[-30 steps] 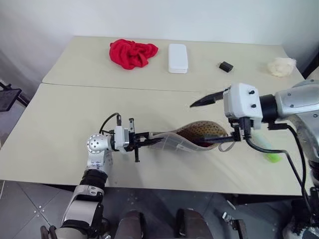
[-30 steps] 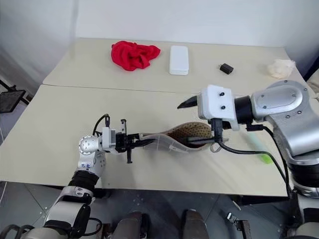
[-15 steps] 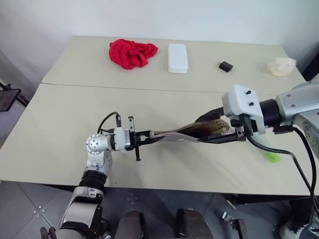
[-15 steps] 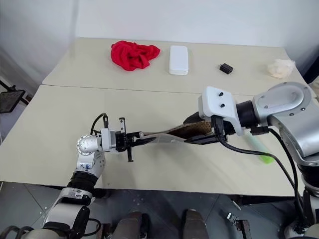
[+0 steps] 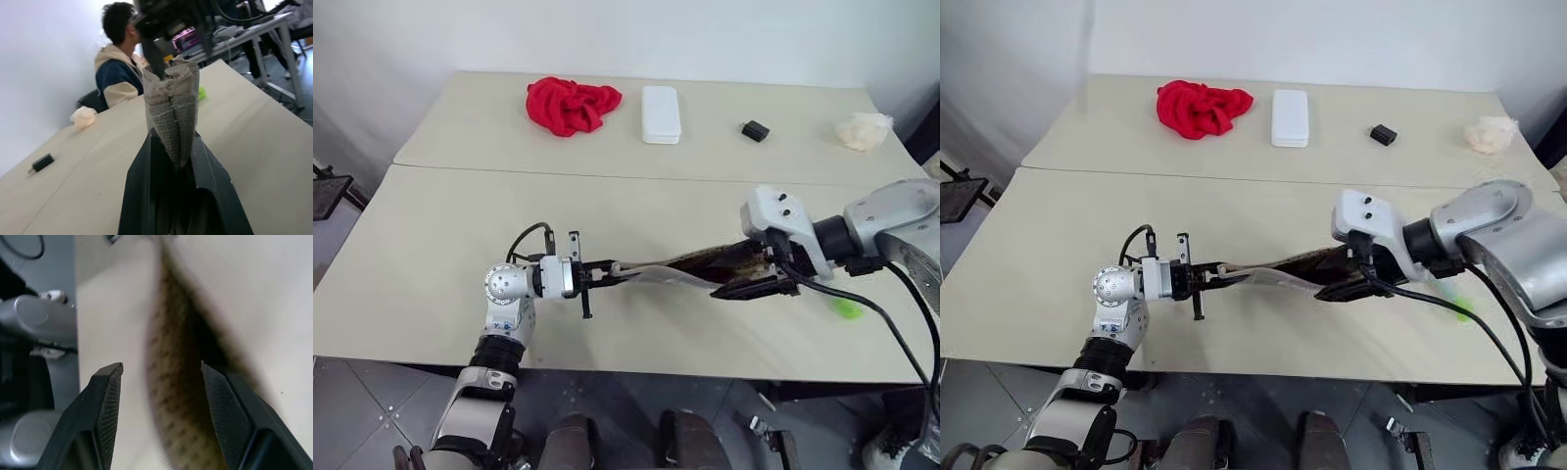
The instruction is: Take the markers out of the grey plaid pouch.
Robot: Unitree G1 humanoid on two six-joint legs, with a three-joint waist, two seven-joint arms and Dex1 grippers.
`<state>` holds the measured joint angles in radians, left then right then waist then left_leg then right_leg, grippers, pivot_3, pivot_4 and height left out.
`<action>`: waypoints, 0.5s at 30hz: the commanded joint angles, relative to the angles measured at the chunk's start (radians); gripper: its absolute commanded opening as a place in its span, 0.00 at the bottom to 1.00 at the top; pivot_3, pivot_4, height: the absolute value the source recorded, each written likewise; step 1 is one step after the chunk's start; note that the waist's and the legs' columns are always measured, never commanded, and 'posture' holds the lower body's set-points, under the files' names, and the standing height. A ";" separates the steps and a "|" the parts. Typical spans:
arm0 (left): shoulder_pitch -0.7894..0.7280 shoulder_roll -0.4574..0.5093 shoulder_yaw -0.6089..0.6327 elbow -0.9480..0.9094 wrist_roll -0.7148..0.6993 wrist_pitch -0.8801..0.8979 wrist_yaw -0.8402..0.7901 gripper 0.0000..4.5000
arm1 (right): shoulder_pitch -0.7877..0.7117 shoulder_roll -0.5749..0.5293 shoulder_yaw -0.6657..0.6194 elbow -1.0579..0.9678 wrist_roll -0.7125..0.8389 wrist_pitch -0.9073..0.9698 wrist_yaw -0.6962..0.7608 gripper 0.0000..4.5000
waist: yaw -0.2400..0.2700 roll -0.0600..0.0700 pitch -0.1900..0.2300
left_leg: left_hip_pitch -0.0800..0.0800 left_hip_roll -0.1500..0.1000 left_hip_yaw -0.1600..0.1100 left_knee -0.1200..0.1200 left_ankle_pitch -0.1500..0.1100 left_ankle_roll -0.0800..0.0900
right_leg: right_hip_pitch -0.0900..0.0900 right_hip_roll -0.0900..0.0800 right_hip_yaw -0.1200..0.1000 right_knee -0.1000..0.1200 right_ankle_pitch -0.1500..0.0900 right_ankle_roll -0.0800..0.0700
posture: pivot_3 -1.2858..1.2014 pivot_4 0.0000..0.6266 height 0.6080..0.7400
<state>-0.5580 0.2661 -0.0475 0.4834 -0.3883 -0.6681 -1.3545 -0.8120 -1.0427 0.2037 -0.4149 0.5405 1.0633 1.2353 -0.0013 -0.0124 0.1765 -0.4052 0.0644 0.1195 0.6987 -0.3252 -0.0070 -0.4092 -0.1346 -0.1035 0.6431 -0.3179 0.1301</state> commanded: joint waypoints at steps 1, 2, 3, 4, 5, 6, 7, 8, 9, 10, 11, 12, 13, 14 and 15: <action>0.009 0.003 -0.007 -0.028 -0.009 -0.020 -0.006 0.00 | -0.037 0.020 -0.023 0.014 0.049 0.080 -0.020 0.58 | 0.000 0.000 0.000 | 0.000 0.000 0.000 0.000 0.000 0.000 | 0.000 0.000 0.000 0.000 0.000 0.000 | 0.52 0.24 1.00; 0.010 0.004 -0.009 -0.027 -0.009 -0.021 -0.006 0.00 | -0.039 0.026 -0.032 0.019 0.068 0.102 -0.021 0.58 | 0.000 0.000 0.000 | 0.000 0.000 0.000 0.000 0.000 0.000 | 0.000 0.000 0.000 0.000 0.000 0.000 | 0.52 0.24 1.00; 0.012 0.005 -0.010 -0.026 -0.010 -0.022 -0.007 0.00 | -0.041 0.038 -0.049 0.027 0.095 0.131 -0.025 0.58 | 0.001 0.000 0.000 | 0.000 0.000 0.000 0.000 0.000 0.000 | 0.000 0.000 0.000 0.000 0.000 0.000 | 0.52 0.24 1.00; 0.014 0.006 -0.012 -0.026 -0.010 -0.023 -0.008 0.00 | -0.043 0.051 -0.068 0.036 0.119 0.159 -0.034 0.54 | 0.001 0.000 0.000 | 0.000 0.000 0.000 0.000 0.000 0.000 | 0.000 0.000 0.000 0.000 0.000 0.000 | 0.52 0.24 1.00; 0.015 0.007 -0.013 -0.024 -0.009 -0.024 -0.008 0.00 | -0.045 0.061 -0.082 0.044 0.136 0.179 -0.045 0.50 | 0.001 0.000 0.000 | 0.000 0.000 0.000 0.000 0.000 0.000 | 0.000 0.000 0.000 0.000 0.000 0.000 | 0.52 0.24 1.00; 0.016 0.008 -0.014 -0.022 -0.008 -0.023 -0.007 0.00 | -0.046 0.066 -0.091 0.053 0.147 0.194 -0.052 0.45 | 0.001 0.000 0.000 | 0.000 0.000 0.000 0.000 0.000 0.000 | 0.000 0.000 0.000 0.000 0.000 0.000 | 0.52 0.24 1.00; 0.017 0.008 -0.015 -0.020 -0.007 -0.024 -0.007 0.00 | -0.046 0.070 -0.097 0.061 0.153 0.201 -0.060 0.38 | 0.002 0.000 0.000 | 0.000 0.000 0.000 0.000 0.000 0.000 | 0.000 0.000 0.000 0.000 0.000 0.000 | 0.52 0.24 1.00; 0.018 0.009 -0.016 -0.019 -0.006 -0.025 -0.008 0.00 | -0.046 0.075 -0.104 0.069 0.160 0.211 -0.069 0.30 | 0.002 0.000 0.000 | 0.000 0.000 0.000 0.000 0.000 0.000 | 0.000 0.000 0.000 0.000 0.000 0.000 | 0.52 0.24 1.00; 0.019 0.009 -0.017 -0.019 -0.006 -0.025 -0.008 0.00 | -0.046 0.081 -0.113 0.076 0.171 0.223 -0.079 0.23 | 0.002 0.000 0.000 | 0.000 0.000 0.000 0.000 0.000 0.000 | 0.000 0.000 0.000 0.000 0.000 0.000 | 0.52 0.24 1.00; 0.019 0.009 -0.017 -0.018 -0.006 -0.027 -0.009 0.00 | -0.046 0.083 -0.111 0.080 0.166 0.221 -0.093 0.17 | 0.001 0.000 0.000 | 0.000 0.000 0.000 0.000 0.000 0.000 | 0.000 0.000 0.000 0.000 0.000 0.000 | 0.52 0.24 1.00; 0.019 0.010 -0.018 -0.017 -0.005 -0.028 -0.012 0.00 | -0.045 0.080 -0.099 0.079 0.145 0.205 -0.113 0.17 | 0.000 0.000 0.000 | 0.000 0.000 0.000 0.000 0.000 0.000 | 0.000 0.000 0.000 0.000 0.000 0.000 | 0.52 0.24 1.00; 0.019 0.010 -0.017 -0.018 -0.005 -0.027 -0.011 0.00 | -0.042 0.074 -0.081 0.072 0.119 0.180 -0.129 0.17 | 0.000 0.000 0.000 | 0.000 0.000 0.000 0.000 0.000 0.000 | 0.000 0.000 0.000 0.000 0.000 0.000 | 0.52 0.24 1.00; 0.018 0.010 -0.017 -0.016 -0.005 -0.027 -0.011 0.00 | -0.041 0.070 -0.067 0.068 0.101 0.160 -0.141 0.17 | 0.000 0.000 0.000 | 0.000 0.000 0.000 0.000 0.000 0.000 | 0.000 0.000 0.000 0.000 0.000 0.000 | 0.52 0.24 1.00; 0.017 0.010 -0.016 -0.015 -0.006 -0.027 -0.011 0.00 | -0.039 0.066 -0.052 0.062 0.084 0.144 -0.153 0.17 | 0.000 0.000 0.000 | 0.000 0.000 0.000 0.000 0.000 0.000 | 0.000 0.000 0.000 0.000 0.000 0.000 | 0.52 0.24 1.00; 0.017 0.010 -0.014 -0.017 -0.007 -0.022 -0.007 0.00 | -0.035 0.068 -0.031 0.044 0.056 0.123 -0.176 0.17 | 0.000 0.000 0.000 | 0.000 0.000 0.000 0.000 0.000 0.000 | 0.000 0.000 0.000 0.000 0.000 0.000 | 0.52 0.24 1.00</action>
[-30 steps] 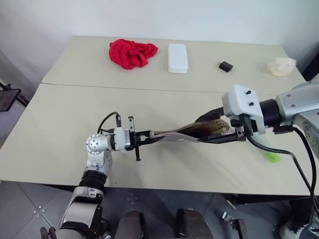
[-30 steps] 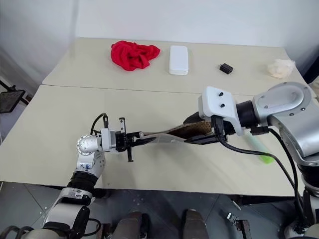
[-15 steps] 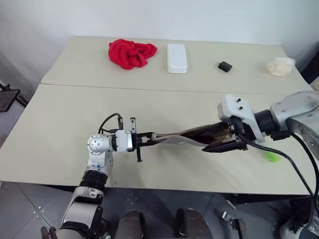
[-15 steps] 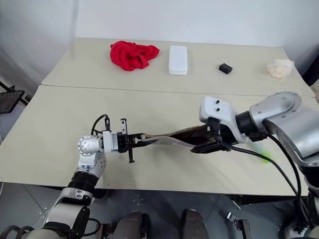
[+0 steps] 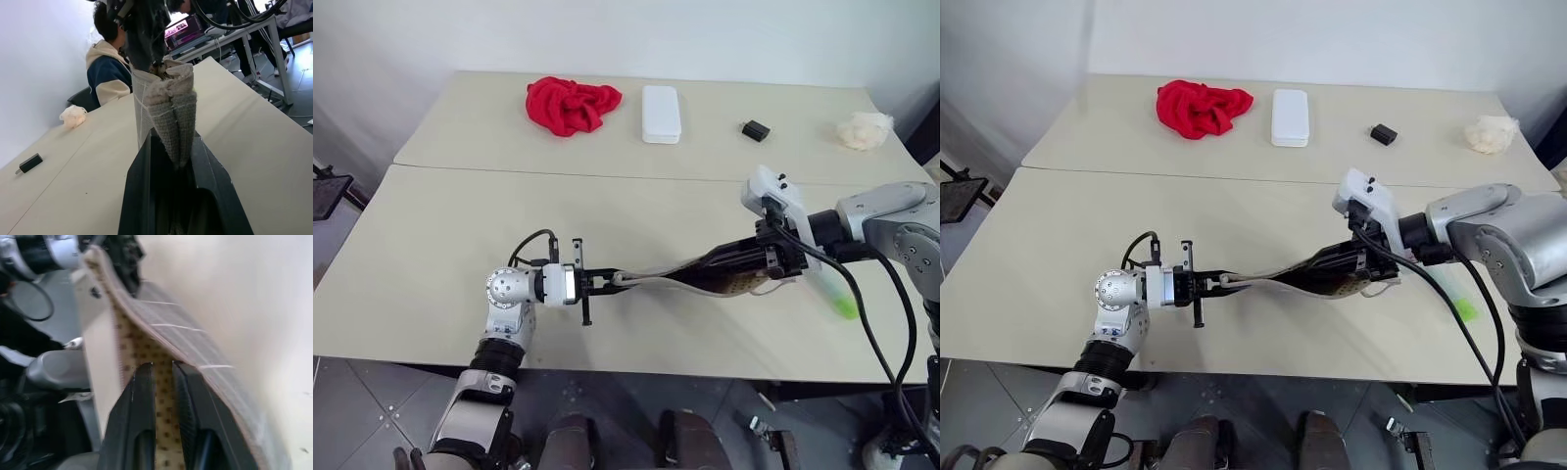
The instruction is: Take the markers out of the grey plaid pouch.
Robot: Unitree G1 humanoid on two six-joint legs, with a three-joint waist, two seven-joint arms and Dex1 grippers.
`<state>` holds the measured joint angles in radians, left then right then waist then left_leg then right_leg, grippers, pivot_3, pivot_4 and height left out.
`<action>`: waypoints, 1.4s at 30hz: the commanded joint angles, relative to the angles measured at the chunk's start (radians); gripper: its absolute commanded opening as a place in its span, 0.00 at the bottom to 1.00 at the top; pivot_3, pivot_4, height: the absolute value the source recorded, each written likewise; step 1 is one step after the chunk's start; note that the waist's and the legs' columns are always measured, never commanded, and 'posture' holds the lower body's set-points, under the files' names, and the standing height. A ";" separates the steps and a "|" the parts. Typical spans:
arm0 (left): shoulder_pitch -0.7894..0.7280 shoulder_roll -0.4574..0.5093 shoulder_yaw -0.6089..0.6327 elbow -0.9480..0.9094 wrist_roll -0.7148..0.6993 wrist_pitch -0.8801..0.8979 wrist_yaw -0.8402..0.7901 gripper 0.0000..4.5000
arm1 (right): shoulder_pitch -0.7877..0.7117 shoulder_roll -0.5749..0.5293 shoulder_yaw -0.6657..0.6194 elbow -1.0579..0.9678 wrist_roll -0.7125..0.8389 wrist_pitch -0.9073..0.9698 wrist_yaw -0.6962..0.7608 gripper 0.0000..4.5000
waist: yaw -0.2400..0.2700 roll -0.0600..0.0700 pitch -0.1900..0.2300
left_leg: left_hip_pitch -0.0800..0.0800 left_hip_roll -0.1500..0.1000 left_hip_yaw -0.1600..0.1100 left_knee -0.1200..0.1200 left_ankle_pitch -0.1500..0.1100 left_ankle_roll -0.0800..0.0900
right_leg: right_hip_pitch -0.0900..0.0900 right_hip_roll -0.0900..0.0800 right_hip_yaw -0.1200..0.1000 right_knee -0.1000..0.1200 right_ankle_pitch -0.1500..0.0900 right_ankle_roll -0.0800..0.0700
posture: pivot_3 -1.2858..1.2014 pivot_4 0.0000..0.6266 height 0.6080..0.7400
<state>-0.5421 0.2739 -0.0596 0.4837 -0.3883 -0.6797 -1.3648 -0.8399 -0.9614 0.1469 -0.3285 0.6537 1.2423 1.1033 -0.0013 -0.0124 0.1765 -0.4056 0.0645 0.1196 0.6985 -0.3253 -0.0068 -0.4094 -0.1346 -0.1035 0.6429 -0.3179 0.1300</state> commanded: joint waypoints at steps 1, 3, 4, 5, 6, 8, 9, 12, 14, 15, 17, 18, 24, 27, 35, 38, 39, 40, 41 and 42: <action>0.002 0.002 0.000 -0.019 -0.009 -0.007 0.006 0.00 | -0.004 -0.012 0.040 -0.055 -0.076 -0.071 -0.060 0.17 | 0.000 0.000 0.000 | 0.000 0.000 0.000 0.000 0.000 0.000 | 0.000 0.000 0.000 0.000 0.000 0.000 | 0.52 0.24 1.00; 0.001 0.002 0.001 -0.019 -0.011 0.000 0.009 0.00 | 0.007 -0.006 0.077 -0.101 -0.118 -0.100 -0.097 0.17 | 0.000 0.000 0.000 | 0.000 0.000 0.000 0.000 0.000 0.000 | 0.000 0.000 0.000 0.000 0.000 0.000 | 0.52 0.24 1.00; 0.001 0.001 0.002 -0.020 -0.013 0.004 0.011 0.00 | 0.016 -0.002 0.098 -0.131 -0.142 -0.116 -0.120 0.17 | 0.000 0.000 0.000 | 0.000 0.000 0.000 0.000 0.000 0.000 | 0.000 0.000 0.000 0.000 0.000 0.000 | 0.52 0.24 1.00; 0.001 0.001 0.003 -0.021 -0.014 0.008 0.013 0.00 | 0.022 0.000 0.113 -0.151 -0.159 -0.127 -0.137 0.17 | 0.001 0.000 0.000 | 0.000 0.000 0.000 0.000 0.000 0.000 | 0.000 0.000 0.000 0.000 0.000 0.000 | 0.52 0.24 1.00; 0.001 -0.001 0.006 -0.021 -0.017 0.015 0.018 0.00 | 0.034 0.016 0.132 -0.181 -0.184 -0.142 -0.171 0.17 | 0.001 0.000 0.000 | 0.000 0.000 0.000 0.000 0.000 0.000 | 0.000 0.000 0.000 0.000 0.000 0.000 | 0.52 0.24 1.00; 0.000 -0.001 0.009 -0.020 -0.018 0.021 0.023 0.00 | 0.047 0.029 0.176 -0.223 -0.238 -0.170 -0.219 0.17 | 0.000 0.000 0.000 | 0.000 0.000 0.000 0.000 0.000 0.000 | 0.000 0.000 0.000 0.000 0.000 0.000 | 0.52 0.24 1.00; -0.001 -0.001 0.009 -0.020 -0.018 0.023 0.025 0.00 | 0.055 0.033 0.194 -0.244 -0.250 -0.179 -0.227 0.17 | 0.000 0.000 0.000 | 0.000 0.000 0.000 0.000 0.000 0.000 | 0.000 0.000 0.000 0.000 0.000 0.000 | 0.52 0.24 1.00; -0.009 -0.004 0.013 -0.010 -0.015 0.023 0.034 0.00 | 0.077 0.056 0.260 -0.291 -0.303 -0.205 -0.263 0.17 | 0.000 0.000 0.000 | 0.000 0.000 0.000 0.000 0.000 0.000 | 0.000 0.000 0.000 0.000 0.000 0.000 | 0.52 0.24 1.00; -0.012 -0.006 0.014 -0.008 -0.016 0.027 0.037 0.00 | 0.078 0.064 0.298 -0.290 -0.355 -0.239 -0.283 0.17 | 0.000 0.000 0.000 | 0.000 0.000 0.000 0.000 0.000 0.000 | 0.000 0.000 0.000 0.000 0.000 0.000 | 0.52 0.24 1.00; -0.015 -0.007 0.014 -0.006 -0.019 0.032 0.037 0.00 | 0.068 0.062 0.322 -0.272 -0.396 -0.266 -0.292 0.17 | 0.000 0.000 0.000 | 0.000 0.000 0.000 0.000 0.000 0.000 | 0.000 0.000 0.000 0.000 0.000 0.000 | 0.52 0.24 1.00; -0.019 -0.009 0.016 -0.002 -0.023 0.041 0.038 0.00 | 0.041 0.058 0.361 -0.225 -0.483 -0.333 -0.307 0.17 | 0.000 0.000 0.000 | 0.000 0.000 0.000 0.000 0.000 0.000 | 0.000 0.000 0.000 0.000 0.000 0.000 | 0.52 0.24 1.00; -0.020 -0.009 0.017 -0.002 -0.024 0.045 0.038 0.00 | 0.029 0.058 0.371 -0.202 -0.518 -0.363 -0.312 0.17 | -0.001 0.000 0.000 | 0.000 0.000 0.000 0.000 0.000 0.000 | 0.000 0.000 0.000 0.000 0.000 0.000 | 0.52 0.24 1.00; -0.010 -0.007 0.018 -0.022 -0.024 0.058 0.043 0.00 | 0.045 0.051 0.399 -0.177 -0.606 -0.428 -0.254 0.25 | -0.001 0.000 0.000 | 0.000 0.000 0.001 -0.001 0.000 0.000 | 0.000 0.000 0.000 -0.001 0.000 0.000 | 0.52 0.24 1.00; -0.004 -0.003 0.019 -0.030 -0.024 0.064 0.043 0.00 | 0.055 0.059 0.393 -0.171 -0.634 -0.451 -0.239 0.44 | -0.001 0.000 0.000 | 0.000 0.000 0.001 -0.001 0.000 0.000 | 0.000 0.001 0.000 -0.001 0.000 0.000 | 0.52 0.24 1.00; 0.001 -0.005 0.014 -0.043 -0.027 0.079 0.042 0.00 | 0.082 0.092 0.389 -0.146 -0.702 -0.511 -0.225 0.82 | 0.000 0.000 0.000 | 0.000 0.000 0.001 -0.001 0.000 0.000 | 0.000 0.000 0.000 -0.001 0.000 0.000 | 0.52 0.24 1.00; 0.000 -0.007 0.013 -0.045 -0.032 0.091 0.037 0.00 | 0.098 0.110 0.395 -0.132 -0.727 -0.525 -0.225 0.82 | -0.001 0.000 0.000 | 0.000 0.000 0.001 -0.001 0.000 0.000 | 0.000 0.001 0.000 -0.001 0.000 0.000 | 0.52 0.24 1.00; 0.000 -0.008 0.013 -0.047 -0.034 0.095 0.035 0.00 | 0.104 0.117 0.397 -0.127 -0.735 -0.528 -0.226 0.82 | -0.001 0.000 0.000 | 0.000 0.000 0.001 -0.001 0.000 0.000 | 0.000 0.001 0.000 -0.001 0.000 0.000 | 0.52 0.24 1.00; 0.000 -0.010 0.012 -0.050 -0.038 0.106 0.035 0.00 | 0.105 0.135 0.404 -0.113 -0.750 -0.534 -0.234 0.82 | -0.001 0.000 0.000 | 0.000 0.000 0.001 -0.001 0.000 0.000 | 0.000 0.001 0.000 -0.001 0.000 0.000 | 0.52 0.24 1.00; 0.001 -0.013 0.013 -0.056 -0.044 0.124 0.038 0.00 | 0.102 0.153 0.415 -0.101 -0.763 -0.530 -0.238 0.82 | -0.001 0.000 0.000 | 0.000 0.000 0.001 -0.001 0.000 0.000 | 0.000 0.001 0.000 -0.001 0.000 0.000 | 0.52 0.24 1.00; -0.001 -0.015 0.014 -0.057 -0.048 0.136 0.039 0.00 | 0.100 0.168 0.422 -0.089 -0.775 -0.529 -0.239 0.82 | -0.001 0.000 0.000 | 0.000 0.000 0.001 -0.001 0.000 0.000 | 0.000 0.001 0.000 -0.001 0.000 0.000 | 0.52 0.24 1.00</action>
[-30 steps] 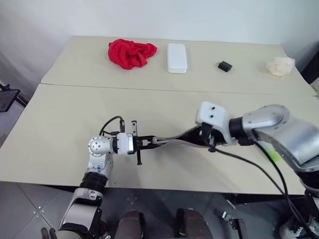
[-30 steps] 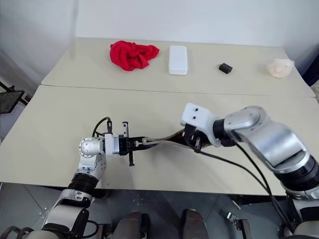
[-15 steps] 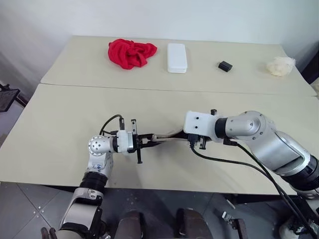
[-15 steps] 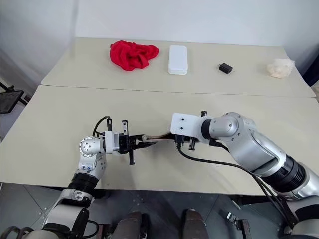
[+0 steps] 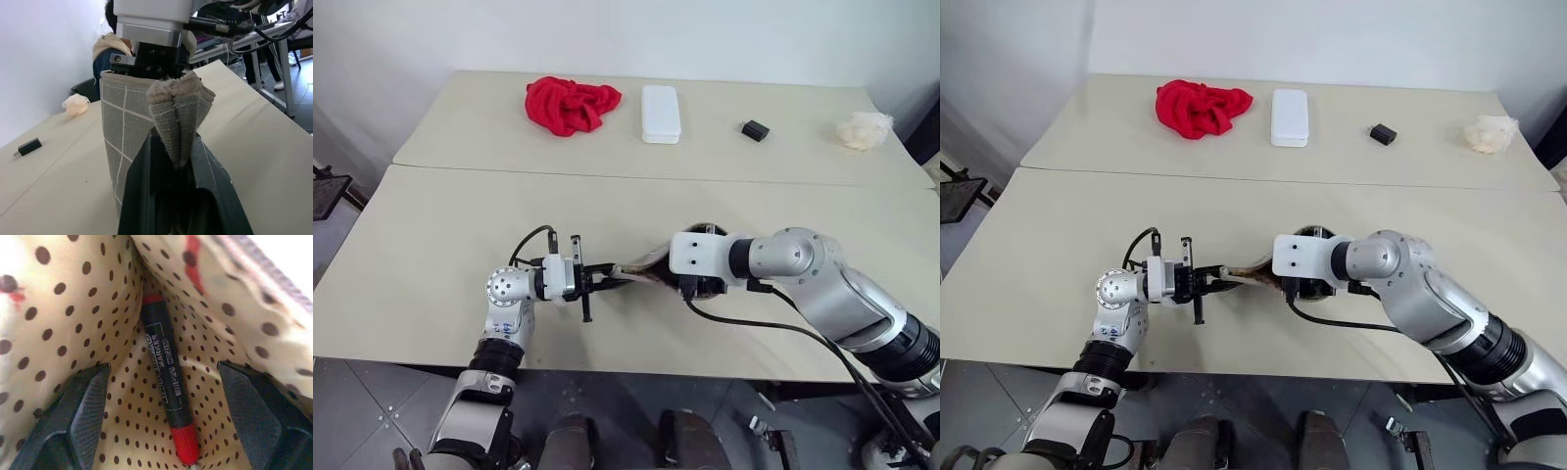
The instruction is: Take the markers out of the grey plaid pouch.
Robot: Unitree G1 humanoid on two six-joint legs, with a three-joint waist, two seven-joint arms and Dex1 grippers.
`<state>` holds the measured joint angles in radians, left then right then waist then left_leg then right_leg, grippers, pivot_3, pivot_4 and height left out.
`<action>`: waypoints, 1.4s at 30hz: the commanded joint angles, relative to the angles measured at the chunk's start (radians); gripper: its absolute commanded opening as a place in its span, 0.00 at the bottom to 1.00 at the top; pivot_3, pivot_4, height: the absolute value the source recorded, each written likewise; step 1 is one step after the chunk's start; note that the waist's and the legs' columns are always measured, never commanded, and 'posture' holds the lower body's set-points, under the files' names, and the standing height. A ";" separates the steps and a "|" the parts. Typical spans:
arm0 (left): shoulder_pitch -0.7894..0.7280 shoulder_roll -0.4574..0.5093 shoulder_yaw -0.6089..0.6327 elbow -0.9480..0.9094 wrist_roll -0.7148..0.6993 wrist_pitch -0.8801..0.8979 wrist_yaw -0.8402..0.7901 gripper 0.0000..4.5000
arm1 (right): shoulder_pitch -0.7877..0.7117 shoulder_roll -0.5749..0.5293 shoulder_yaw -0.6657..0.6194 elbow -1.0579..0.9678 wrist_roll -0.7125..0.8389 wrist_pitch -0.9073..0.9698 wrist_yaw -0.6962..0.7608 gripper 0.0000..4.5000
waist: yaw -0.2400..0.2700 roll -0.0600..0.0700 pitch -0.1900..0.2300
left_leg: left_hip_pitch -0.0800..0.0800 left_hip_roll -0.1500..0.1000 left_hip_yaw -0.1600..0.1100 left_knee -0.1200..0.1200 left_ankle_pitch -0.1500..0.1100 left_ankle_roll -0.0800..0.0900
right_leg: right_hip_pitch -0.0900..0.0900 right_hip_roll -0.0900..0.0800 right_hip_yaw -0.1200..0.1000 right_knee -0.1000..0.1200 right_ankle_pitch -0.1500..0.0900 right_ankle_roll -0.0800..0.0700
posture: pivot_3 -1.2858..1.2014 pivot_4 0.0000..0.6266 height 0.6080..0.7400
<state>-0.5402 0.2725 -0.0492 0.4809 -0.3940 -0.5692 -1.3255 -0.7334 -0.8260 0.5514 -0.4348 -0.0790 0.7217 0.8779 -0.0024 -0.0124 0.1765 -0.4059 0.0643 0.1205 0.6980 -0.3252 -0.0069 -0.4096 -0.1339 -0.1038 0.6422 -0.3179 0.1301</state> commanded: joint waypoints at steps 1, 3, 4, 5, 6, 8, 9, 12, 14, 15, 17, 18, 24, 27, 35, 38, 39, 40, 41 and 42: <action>-0.004 -0.016 0.005 -0.057 -0.047 0.040 0.002 0.00 | -0.013 0.075 0.016 0.030 -0.044 0.011 -0.028 0.82 | 0.000 0.000 0.000 | 0.000 0.000 0.000 0.000 0.000 0.000 | 0.000 0.000 0.000 0.000 0.000 0.000 | 0.52 0.24 1.00; -0.007 -0.017 0.006 -0.059 -0.049 0.055 0.000 0.00 | -0.022 0.127 0.015 0.048 -0.055 0.032 -0.041 0.82 | -0.001 0.000 0.000 | 0.000 0.000 0.000 0.000 0.000 0.000 | 0.000 0.000 0.000 0.000 0.000 0.000 | 0.52 0.24 1.00; -0.009 -0.017 0.006 -0.058 -0.048 0.059 -0.002 0.00 | -0.027 0.143 0.018 0.058 -0.066 0.036 -0.043 0.82 | -0.001 0.000 0.000 | 0.000 0.000 0.000 0.000 0.000 0.000 | 0.000 0.000 0.000 0.000 0.000 0.000 | 0.52 0.24 1.00; -0.010 -0.018 0.006 -0.058 -0.048 0.064 -0.005 0.00 | -0.030 0.149 0.023 0.066 -0.081 0.034 -0.040 0.82 | -0.001 0.000 0.000 | 0.000 0.000 0.000 0.000 0.000 0.000 | 0.000 0.000 0.000 0.001 0.000 0.000 | 0.52 0.24 1.00; -0.012 -0.018 0.006 -0.059 -0.049 0.069 -0.006 0.00 | -0.031 0.156 0.025 0.074 -0.092 0.035 -0.040 0.82 | -0.001 0.000 0.000 | 0.000 0.000 0.000 0.000 0.000 0.000 | 0.000 0.000 0.000 0.000 0.000 0.000 | 0.52 0.24 1.00; -0.015 -0.020 0.009 -0.061 -0.051 0.081 -0.004 0.00 | -0.033 0.160 0.035 0.092 -0.118 0.032 -0.040 0.82 | 0.000 0.000 0.000 | 0.000 0.000 0.000 0.000 0.000 0.000 | 0.000 0.000 0.000 0.000 0.000 0.000 | 0.52 0.24 1.00; -0.016 -0.021 0.012 -0.062 -0.054 0.090 -0.001 0.00 | -0.031 0.166 0.038 0.108 -0.134 0.029 -0.051 0.82 | 0.001 0.000 0.000 | 0.000 0.000 0.000 0.000 0.000 0.000 | 0.000 0.000 0.000 0.000 0.000 0.000 | 0.52 0.24 1.00; -0.018 -0.025 0.018 -0.064 -0.054 0.106 0.003 0.00 | -0.025 0.180 0.056 0.168 -0.203 -0.004 -0.096 0.82 | 0.000 0.000 0.000 | 0.000 0.000 0.000 0.000 0.000 0.000 | 0.000 0.000 0.000 0.000 0.000 0.000 | 0.52 0.24 1.00; -0.017 -0.028 0.023 -0.074 -0.062 0.129 0.010 0.00 | -0.027 0.200 0.078 0.220 -0.280 -0.022 -0.161 0.82 | -0.002 0.000 0.000 | 0.000 0.000 0.000 0.000 0.000 0.000 | 0.000 0.000 0.000 0.000 0.000 0.000 | 0.52 0.24 1.00; -0.017 -0.030 0.025 -0.077 -0.064 0.139 0.014 0.00 | -0.030 0.215 0.085 0.237 -0.316 -0.021 -0.191 0.82 | -0.002 0.000 0.000 | 0.000 0.000 0.000 0.000 0.000 0.000 | 0.000 0.000 0.000 0.001 0.000 0.000 | 0.52 0.24 1.00; -0.018 -0.031 0.027 -0.082 -0.064 0.151 0.017 0.00 | -0.027 0.255 0.070 0.252 -0.329 -0.029 -0.218 0.82 | -0.003 0.000 0.000 | 0.000 0.000 0.000 0.000 0.000 0.000 | 0.000 0.000 0.000 0.001 0.000 0.000 | 0.52 0.24 1.00; -0.018 -0.030 0.029 -0.083 -0.064 0.156 0.016 0.00 | -0.025 0.275 0.057 0.261 -0.333 -0.036 -0.236 0.82 | -0.003 0.000 0.000 | 0.000 0.000 0.000 0.000 0.000 0.000 | 0.000 0.000 0.000 0.001 0.000 0.000 | 0.52 0.24 1.00; -0.032 -0.025 0.044 -0.083 -0.057 0.154 -0.007 0.00 | -0.027 0.302 0.016 0.346 -0.399 -0.192 -0.365 0.82 | -0.002 0.000 0.000 | 0.000 0.000 0.000 0.000 0.000 0.000 | 0.000 0.000 0.000 0.001 0.000 0.000 | 0.52 0.24 1.00; -0.059 -0.011 0.039 -0.071 -0.048 0.093 -0.057 0.00 | -0.015 0.293 0.018 0.386 -0.435 -0.277 -0.412 0.82 | -0.003 0.000 0.000 | 0.000 0.000 0.000 0.000 0.000 0.000 | 0.000 0.000 0.000 0.000 0.000 0.000 | 0.52 0.24 1.00; -0.104 -0.018 0.026 -0.136 -0.089 0.150 -0.076 0.00 | 0.001 0.324 -0.007 0.510 -0.469 -0.453 -0.517 0.82 | -0.007 0.000 0.000 | 0.000 0.000 0.001 -0.001 0.000 -0.001 | 0.000 0.000 0.000 0.000 0.000 0.000 | 0.52 0.24 1.00; -0.118 -0.022 0.033 -0.145 -0.093 0.166 -0.071 0.00 | -0.007 0.331 -0.017 0.548 -0.476 -0.516 -0.551 0.82 | -0.007 0.000 0.000 | 0.000 0.000 0.001 -0.001 0.000 0.000 | 0.000 0.000 0.000 0.000 0.000 0.000 | 0.52 0.24 1.00; -0.122 -0.023 0.037 -0.144 -0.094 0.168 -0.071 0.00 | -0.009 0.332 -0.021 0.559 -0.476 -0.534 -0.558 0.82 | -0.007 0.000 0.000 | 0.000 0.000 0.001 -0.001 0.000 -0.001 | 0.000 0.000 0.000 0.000 0.000 0.000 | 0.52 0.24 1.00; -0.124 -0.023 0.039 -0.144 -0.094 0.170 -0.070 0.00 | -0.011 0.335 -0.025 0.568 -0.478 -0.542 -0.557 0.82 | -0.007 0.000 0.000 | 0.000 0.000 0.001 -0.001 0.000 -0.001 | 0.000 0.000 0.000 0.000 0.000 0.000 | 0.52 0.24 1.00; -0.126 -0.023 0.042 -0.142 -0.094 0.171 -0.071 0.00 | -0.012 0.338 -0.030 0.578 -0.479 -0.558 -0.560 0.82 | -0.009 0.000 0.000 | 0.000 0.000 0.001 -0.001 0.000 -0.001 | 0.000 0.000 0.000 0.000 0.000 0.000 | 0.52 0.24 1.00; -0.127 -0.022 0.045 -0.141 -0.094 0.172 -0.072 0.00 | -0.014 0.339 -0.034 0.588 -0.480 -0.565 -0.558 0.78 | -0.010 0.000 0.000 | 0.000 0.000 0.001 -0.001 0.000 -0.001 | 0.000 0.000 0.000 0.000 0.000 0.000 | 0.52 0.24 1.00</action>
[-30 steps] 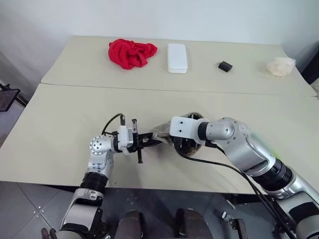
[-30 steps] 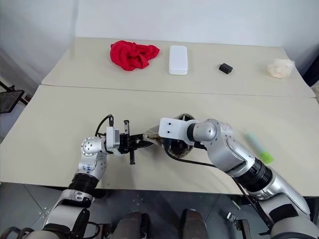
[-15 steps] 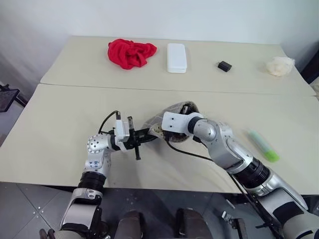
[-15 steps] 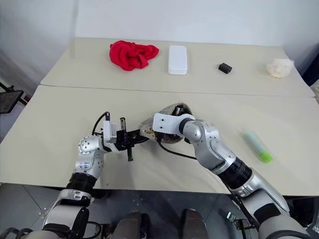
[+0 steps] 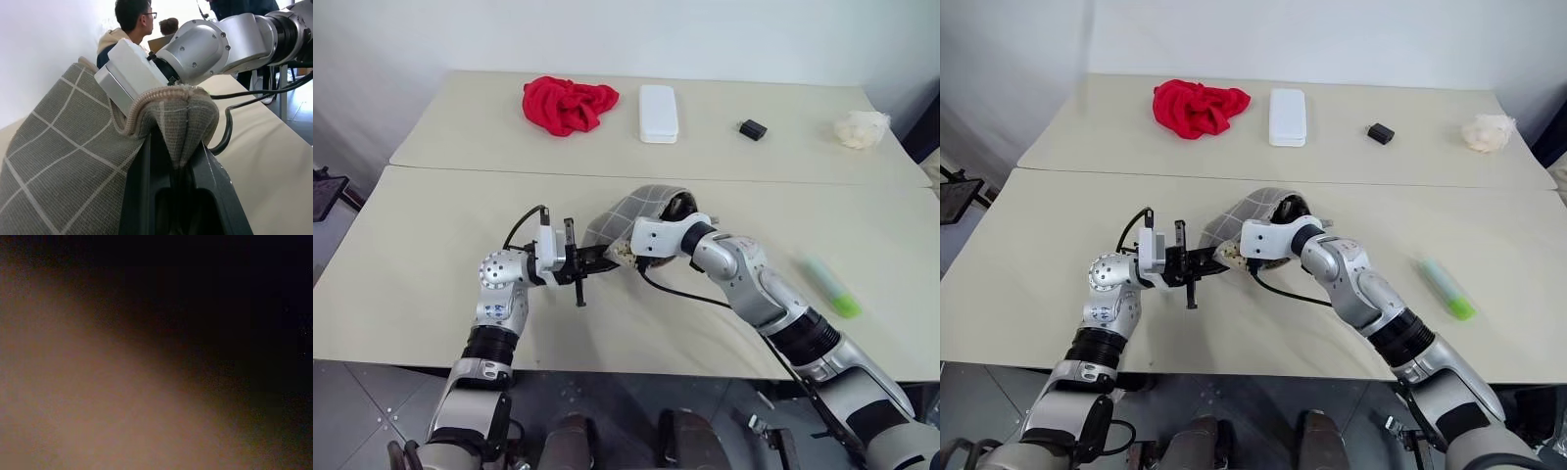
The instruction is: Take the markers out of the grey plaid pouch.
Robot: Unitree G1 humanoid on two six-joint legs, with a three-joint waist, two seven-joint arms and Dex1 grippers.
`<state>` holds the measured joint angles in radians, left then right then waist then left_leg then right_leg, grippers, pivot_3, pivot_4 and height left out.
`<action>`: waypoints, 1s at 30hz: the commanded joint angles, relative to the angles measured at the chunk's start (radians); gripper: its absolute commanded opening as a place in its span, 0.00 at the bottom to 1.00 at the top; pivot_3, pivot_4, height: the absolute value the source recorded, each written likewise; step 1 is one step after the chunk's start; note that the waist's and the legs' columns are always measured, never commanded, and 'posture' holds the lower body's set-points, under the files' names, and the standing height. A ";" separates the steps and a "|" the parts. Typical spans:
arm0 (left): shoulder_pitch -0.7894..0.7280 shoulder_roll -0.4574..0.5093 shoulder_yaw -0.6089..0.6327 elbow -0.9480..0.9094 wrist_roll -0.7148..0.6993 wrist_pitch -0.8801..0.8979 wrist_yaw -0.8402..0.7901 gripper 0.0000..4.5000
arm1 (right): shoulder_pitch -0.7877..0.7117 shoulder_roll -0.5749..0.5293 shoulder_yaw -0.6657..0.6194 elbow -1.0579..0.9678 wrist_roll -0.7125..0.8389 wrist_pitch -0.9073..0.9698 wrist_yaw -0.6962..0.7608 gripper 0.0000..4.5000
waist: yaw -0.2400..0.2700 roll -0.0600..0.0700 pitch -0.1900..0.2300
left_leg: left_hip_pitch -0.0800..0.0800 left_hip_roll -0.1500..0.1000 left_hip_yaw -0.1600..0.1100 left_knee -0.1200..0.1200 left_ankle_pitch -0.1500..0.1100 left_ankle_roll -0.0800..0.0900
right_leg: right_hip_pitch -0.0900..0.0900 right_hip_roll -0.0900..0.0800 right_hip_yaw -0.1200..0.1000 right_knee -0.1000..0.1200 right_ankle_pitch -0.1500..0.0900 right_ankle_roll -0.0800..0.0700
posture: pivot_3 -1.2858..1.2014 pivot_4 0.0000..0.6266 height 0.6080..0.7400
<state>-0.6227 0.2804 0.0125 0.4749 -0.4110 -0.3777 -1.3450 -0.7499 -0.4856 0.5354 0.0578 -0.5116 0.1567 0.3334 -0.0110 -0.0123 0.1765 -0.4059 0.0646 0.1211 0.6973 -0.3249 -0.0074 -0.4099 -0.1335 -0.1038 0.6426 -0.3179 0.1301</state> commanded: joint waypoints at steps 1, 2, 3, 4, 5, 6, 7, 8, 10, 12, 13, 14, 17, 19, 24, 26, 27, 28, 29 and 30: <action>-0.044 -0.029 -0.014 -0.136 -0.077 -0.018 -0.053 0.00 | 0.002 0.000 -0.022 0.102 -0.049 -0.009 -0.015 0.73 | -0.003 0.000 0.000 | 0.000 0.000 0.000 0.000 0.000 0.000 | 0.000 0.000 0.000 0.000 0.000 0.000 | 0.52 0.24 1.00; -0.044 -0.029 -0.012 -0.135 -0.076 -0.018 -0.054 0.00 | 0.001 0.002 -0.027 0.110 -0.050 -0.021 -0.022 0.67 | -0.004 0.000 0.000 | 0.000 0.000 0.000 0.000 0.000 0.000 | 0.000 0.000 0.000 0.000 0.000 0.000 | 0.52 0.24 1.00; -0.043 -0.029 -0.010 -0.136 -0.076 -0.018 -0.053 0.00 | 0.001 0.004 -0.030 0.114 -0.051 -0.026 -0.022 0.61 | -0.004 0.000 0.000 | 0.000 0.000 0.000 0.000 0.000 0.000 | 0.000 0.000 0.000 0.000 0.000 0.000 | 0.52 0.24 1.00; -0.043 -0.029 -0.009 -0.135 -0.075 -0.018 -0.053 0.00 | -0.001 0.005 -0.032 0.120 -0.053 -0.032 -0.020 0.52 | -0.005 0.000 0.000 | 0.000 0.000 0.000 0.000 0.000 0.000 | 0.000 0.000 0.000 0.000 0.000 0.000 | 0.52 0.24 1.00; -0.044 -0.029 -0.008 -0.135 -0.075 -0.018 -0.053 0.00 | -0.002 0.007 -0.034 0.124 -0.054 -0.035 -0.017 0.44 | -0.006 0.000 0.000 | 0.000 0.000 0.000 0.000 0.000 0.000 | 0.000 0.000 0.000 0.000 0.000 0.000 | 0.52 0.24 1.00; -0.043 -0.029 -0.007 -0.135 -0.074 -0.017 -0.051 0.00 | -0.002 0.006 -0.037 0.122 -0.054 -0.037 -0.009 0.37 | -0.008 0.000 0.000 | 0.000 0.000 0.000 0.000 0.000 0.000 | 0.000 0.000 0.000 0.000 0.000 0.000 | 0.52 0.24 1.00; -0.044 -0.030 -0.005 -0.133 -0.073 -0.017 -0.049 0.00 | -0.004 0.006 -0.039 0.122 -0.054 -0.041 -0.005 0.30 | -0.009 0.000 0.000 | 0.000 0.000 0.000 0.000 0.000 0.000 | 0.000 0.000 0.000 0.000 0.000 0.000 | 0.52 0.24 1.00; -0.044 -0.030 -0.004 -0.132 -0.073 -0.017 -0.048 0.00 | -0.005 0.006 -0.044 0.119 -0.053 -0.043 -0.002 0.22 | -0.011 0.000 0.000 | 0.000 0.000 0.000 0.000 0.000 0.000 | 0.000 0.000 0.000 0.000 0.000 0.000 | 0.52 0.24 1.00; -0.045 -0.032 0.001 -0.128 -0.073 -0.012 -0.038 0.00 | -0.009 0.000 -0.054 0.104 -0.043 -0.049 0.024 0.09 | -0.016 0.000 0.000 | 0.000 0.000 0.000 0.000 0.000 0.000 | 0.000 0.000 0.000 0.000 0.000 0.000 | 0.52 0.24 1.00; -0.045 -0.032 0.005 -0.128 -0.074 -0.006 -0.031 0.00 | -0.007 -0.019 -0.067 0.068 -0.017 -0.059 0.082 0.01 | -0.017 0.000 0.000 | 0.000 0.000 0.000 -0.001 0.000 0.000 | 0.000 0.000 0.000 0.000 0.000 0.000 | 0.52 0.24 1.00; -0.045 -0.033 0.006 -0.127 -0.074 -0.003 -0.029 0.00 | -0.004 -0.027 -0.073 0.054 -0.006 -0.062 0.110 0.01 | -0.016 0.000 0.000 | 0.000 0.000 0.000 -0.001 0.000 0.000 | 0.000 0.000 0.000 0.000 0.000 0.000 | 0.52 0.24 1.00; -0.045 -0.031 0.012 -0.126 -0.076 0.005 -0.022 0.00 | 0.000 -0.049 -0.083 0.022 0.017 -0.075 0.159 0.01 | -0.016 0.000 0.000 | 0.000 0.000 0.000 -0.001 0.000 0.000 | 0.000 0.000 0.000 0.000 0.000 0.000 | 0.52 0.24 1.00; -0.043 -0.027 0.029 -0.122 -0.076 0.029 0.001 0.00 | 0.008 -0.106 -0.111 -0.049 0.090 -0.142 0.278 0.01 | -0.014 0.000 0.000 | 0.000 0.000 -0.001 -0.001 0.000 0.000 | 0.000 0.000 0.000 -0.001 0.000 0.000 | 0.52 0.24 1.00; -0.041 -0.024 0.035 -0.120 -0.074 0.041 0.010 0.00 | 0.017 -0.127 -0.124 -0.080 0.147 -0.163 0.351 0.01 | -0.015 0.000 0.000 | 0.000 0.000 -0.001 0.000 0.000 0.000 | 0.001 0.000 0.000 -0.001 0.000 0.000 | 0.52 0.24 1.00; -0.029 -0.015 0.056 -0.127 -0.084 0.093 0.056 0.00 | 0.035 -0.167 -0.193 -0.163 0.322 -0.203 0.515 0.01 | -0.016 0.000 0.000 | 0.000 0.000 -0.001 -0.001 0.000 0.000 | 0.000 0.000 0.000 -0.001 0.000 0.000 | 0.52 0.24 1.00; -0.025 -0.009 0.063 -0.129 -0.086 0.105 0.065 0.00 | 0.039 -0.173 -0.221 -0.176 0.388 -0.219 0.558 0.01 | -0.015 0.000 0.000 | 0.000 0.000 -0.001 -0.001 0.000 0.000 | 0.000 0.000 0.000 -0.001 0.000 0.000 | 0.52 0.24 1.00; -0.021 -0.007 0.065 -0.130 -0.085 0.107 0.068 0.00 | 0.046 -0.187 -0.231 -0.186 0.428 -0.229 0.599 0.01 | -0.015 0.000 0.000 | 0.000 0.000 -0.001 -0.001 0.000 0.000 | 0.000 0.000 0.000 -0.001 0.000 0.000 | 0.52 0.24 1.00; -0.017 -0.004 0.066 -0.132 -0.086 0.108 0.068 0.00 | 0.054 -0.192 -0.246 -0.195 0.470 -0.242 0.628 0.01 | -0.015 0.000 0.000 | 0.000 0.000 -0.001 -0.001 0.000 0.000 | 0.001 0.000 0.000 -0.001 0.000 0.000 | 0.52 0.24 1.00; -0.012 -0.001 0.066 -0.136 -0.086 0.111 0.068 0.00 | 0.059 -0.194 -0.261 -0.201 0.500 -0.249 0.645 0.01 | -0.014 0.000 0.000 | 0.000 0.000 -0.001 -0.001 0.000 0.000 | 0.001 0.000 0.000 -0.001 0.000 0.000 | 0.52 0.24 1.00; -0.008 0.002 0.065 -0.139 -0.085 0.111 0.067 0.00 | 0.062 -0.197 -0.273 -0.207 0.521 -0.243 0.660 0.01 | -0.013 0.000 0.000 | 0.000 0.000 -0.001 -0.001 0.000 0.000 | 0.001 0.000 0.000 -0.001 0.000 0.000 | 0.52 0.24 1.00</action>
<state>-0.6292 0.2824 0.0653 0.3849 -0.4702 -0.2639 -1.2815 -0.6879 -0.6726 0.3003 -0.1076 -0.0444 -0.0714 0.9659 -0.0243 -0.0124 0.1765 -0.4055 0.0645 0.1204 0.6968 -0.3250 -0.0073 -0.4089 -0.1335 -0.1040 0.6414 -0.3179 0.1302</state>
